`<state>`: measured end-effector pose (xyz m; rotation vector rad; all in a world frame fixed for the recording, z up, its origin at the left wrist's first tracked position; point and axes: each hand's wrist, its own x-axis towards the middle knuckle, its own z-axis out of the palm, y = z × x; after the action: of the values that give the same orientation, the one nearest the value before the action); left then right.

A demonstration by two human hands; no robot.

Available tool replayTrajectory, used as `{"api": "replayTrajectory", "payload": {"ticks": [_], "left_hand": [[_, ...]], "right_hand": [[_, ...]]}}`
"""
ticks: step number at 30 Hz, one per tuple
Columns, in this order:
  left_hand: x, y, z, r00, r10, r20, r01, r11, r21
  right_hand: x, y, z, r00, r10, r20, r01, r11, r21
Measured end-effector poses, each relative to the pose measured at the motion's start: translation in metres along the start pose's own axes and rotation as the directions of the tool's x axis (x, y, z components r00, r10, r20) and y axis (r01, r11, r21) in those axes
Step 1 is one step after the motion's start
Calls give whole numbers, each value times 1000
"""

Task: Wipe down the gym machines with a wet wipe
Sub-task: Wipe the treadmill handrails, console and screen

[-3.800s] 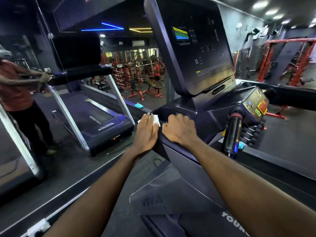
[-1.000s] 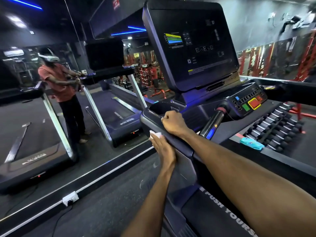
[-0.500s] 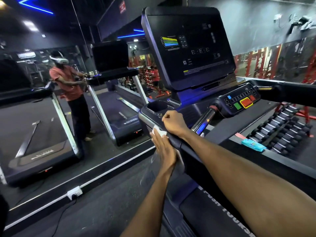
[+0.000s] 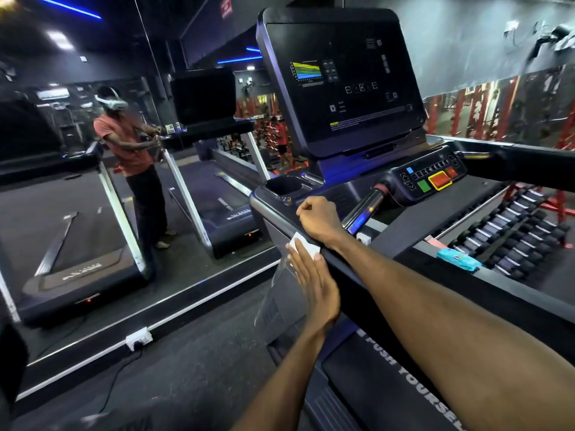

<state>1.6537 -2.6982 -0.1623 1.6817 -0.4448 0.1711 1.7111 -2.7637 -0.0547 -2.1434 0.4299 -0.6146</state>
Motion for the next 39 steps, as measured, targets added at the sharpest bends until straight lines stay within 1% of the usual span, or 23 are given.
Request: {"api": "replayTrajectory", "payload": {"ticks": [1, 4, 6, 8, 9, 12, 14, 17, 18, 19, 21, 22, 23, 24, 26, 28, 29, 31, 33, 34, 37, 38, 39], "left_hand": [[-4, -7, 0, 1000, 7, 2, -7, 1000, -2], [-1, -20, -2, 983, -181, 3, 181, 983, -19], [3, -15, -1, 984, -178, 29, 179, 983, -37], [11, -7, 0, 986, -163, 13, 164, 983, -79], [18, -6, -1, 983, -184, -6, 183, 978, -102], [37, -10, -7, 946, -322, -27, 316, 940, -130], [38, -3, -10, 952, -304, -30, 295, 940, -170], [44, 1, -8, 968, -245, -52, 217, 926, -308], [54, -14, -6, 964, -260, -61, 223, 910, -348], [67, -50, -1, 951, -306, -45, 267, 885, -380], [86, -118, 7, 900, -435, 11, 406, 830, -383], [82, -121, 8, 891, -453, 8, 421, 821, -385], [68, -103, 6, 889, -459, -8, 425, 830, -362], [49, -67, 2, 895, -446, -18, 413, 842, -347], [11, 4, -3, 958, -286, -18, 267, 913, -307], [-8, 13, 10, 990, -114, -85, 90, 965, -248], [-12, 11, 14, 992, -70, -105, 44, 970, -239], [-13, -7, 15, 988, -86, -127, 54, 970, -235], [-19, -15, 13, 975, -178, -134, 147, 966, -214], [-24, -13, 14, 975, -182, -127, 155, 968, -195], [-37, -2, 23, 995, 5, -98, -16, 993, -114], [-38, 1, 25, 995, 34, -99, -43, 995, -87], [-38, -1, 25, 995, 9, -103, -17, 997, -80]], "right_hand": [[0, -1, -1, 1000, -4, -1, 4, 1000, -6], [-4, -2, 1, 1000, -16, 5, 16, 1000, -16], [-4, -2, 1, 1000, -16, -1, 16, 1000, -12], [-4, -1, 1, 1000, 1, -8, -1, 1000, 0], [-3, -1, 1, 1000, 8, -7, -8, 1000, 4], [-7, -2, 0, 1000, 8, -8, -8, 1000, -4], [-6, -2, 0, 1000, 1, 0, -1, 1000, -14], [-5, -1, 0, 1000, -5, 18, 6, 999, -32], [-6, -2, -1, 1000, -6, 18, 6, 999, -31], [-6, -3, -1, 1000, -6, 16, 6, 1000, -30], [-8, -3, -2, 1000, -8, 13, 9, 1000, -28], [-8, -3, -2, 1000, -8, 17, 9, 1000, -29], [-8, -3, -2, 1000, -10, 25, 11, 999, -31], [-7, -3, -2, 999, -9, 31, 10, 999, -35], [-7, -4, -2, 1000, -8, 30, 9, 999, -41], [-8, -5, -2, 1000, -1, 23, 2, 999, -41], [-8, -6, -4, 1000, -1, 17, 1, 999, -39], [-10, -6, -5, 1000, -2, 20, 3, 999, -33], [-14, -6, -6, 1000, 6, 31, -6, 1000, -26], [-16, -6, -7, 999, 11, 31, -11, 1000, -17], [-20, -6, -12, 1000, 5, 20, -5, 1000, -12], [-21, -6, -13, 1000, 5, 22, -4, 1000, -11], [-23, -7, -14, 1000, 4, 24, -4, 1000, -8]]}}
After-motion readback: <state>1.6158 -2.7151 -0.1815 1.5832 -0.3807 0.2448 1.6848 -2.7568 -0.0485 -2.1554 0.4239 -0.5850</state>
